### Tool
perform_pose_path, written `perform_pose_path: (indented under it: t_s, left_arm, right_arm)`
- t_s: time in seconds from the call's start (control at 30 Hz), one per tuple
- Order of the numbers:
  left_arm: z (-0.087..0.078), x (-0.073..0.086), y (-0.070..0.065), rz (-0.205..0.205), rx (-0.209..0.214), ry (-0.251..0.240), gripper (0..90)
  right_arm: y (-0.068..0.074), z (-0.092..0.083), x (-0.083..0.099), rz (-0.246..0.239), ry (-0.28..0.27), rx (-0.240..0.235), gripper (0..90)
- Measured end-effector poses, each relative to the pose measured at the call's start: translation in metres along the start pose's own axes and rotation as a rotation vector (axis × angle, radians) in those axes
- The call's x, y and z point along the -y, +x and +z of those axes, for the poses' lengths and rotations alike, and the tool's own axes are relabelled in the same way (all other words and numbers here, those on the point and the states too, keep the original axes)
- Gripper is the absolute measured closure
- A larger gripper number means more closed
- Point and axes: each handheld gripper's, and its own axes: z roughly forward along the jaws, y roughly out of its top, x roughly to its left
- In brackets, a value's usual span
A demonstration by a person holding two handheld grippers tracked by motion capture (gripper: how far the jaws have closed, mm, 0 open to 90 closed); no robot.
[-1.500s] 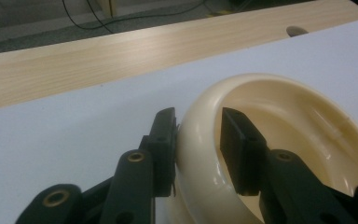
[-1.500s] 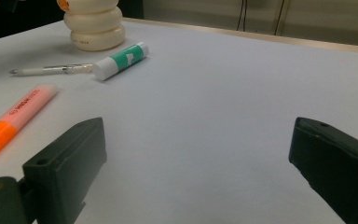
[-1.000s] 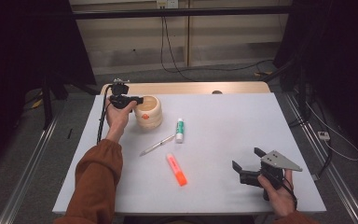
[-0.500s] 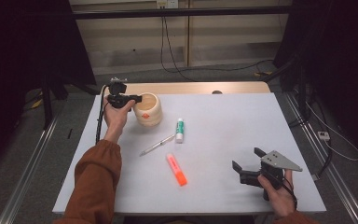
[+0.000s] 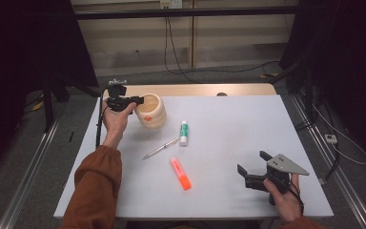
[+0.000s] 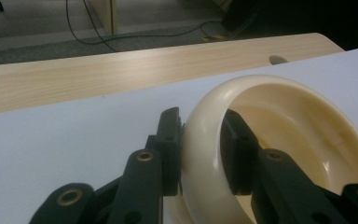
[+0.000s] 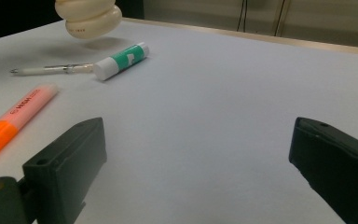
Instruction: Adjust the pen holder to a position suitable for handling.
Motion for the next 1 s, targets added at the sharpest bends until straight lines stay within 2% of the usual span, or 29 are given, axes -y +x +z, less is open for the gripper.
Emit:
perform_pose_path:
  t_s: [0.37,0.53,0.83,1.0]
  left_arm:
    - [-0.017,0.001,-0.009,0.018,-0.008,-0.021,71.7]
    - [-0.025,0.003,-0.017,0.039,0.007,-0.031,71.7]
    - [-0.037,0.011,-0.03,0.048,0.041,-0.043,71.7]
    - [-0.043,0.014,-0.037,0.063,0.042,-0.04,71.8]
  right_arm:
    - [0.0,0.0,0.0,0.0,-0.002,0.001,3.7]
    - [0.0,0.0,0.0,0.001,0.0,0.001,3.7]
    - [0.0,0.0,0.0,0.0,-0.002,0.002,3.7]
    - [0.0,0.0,0.0,0.0,-0.002,0.002,3.7]
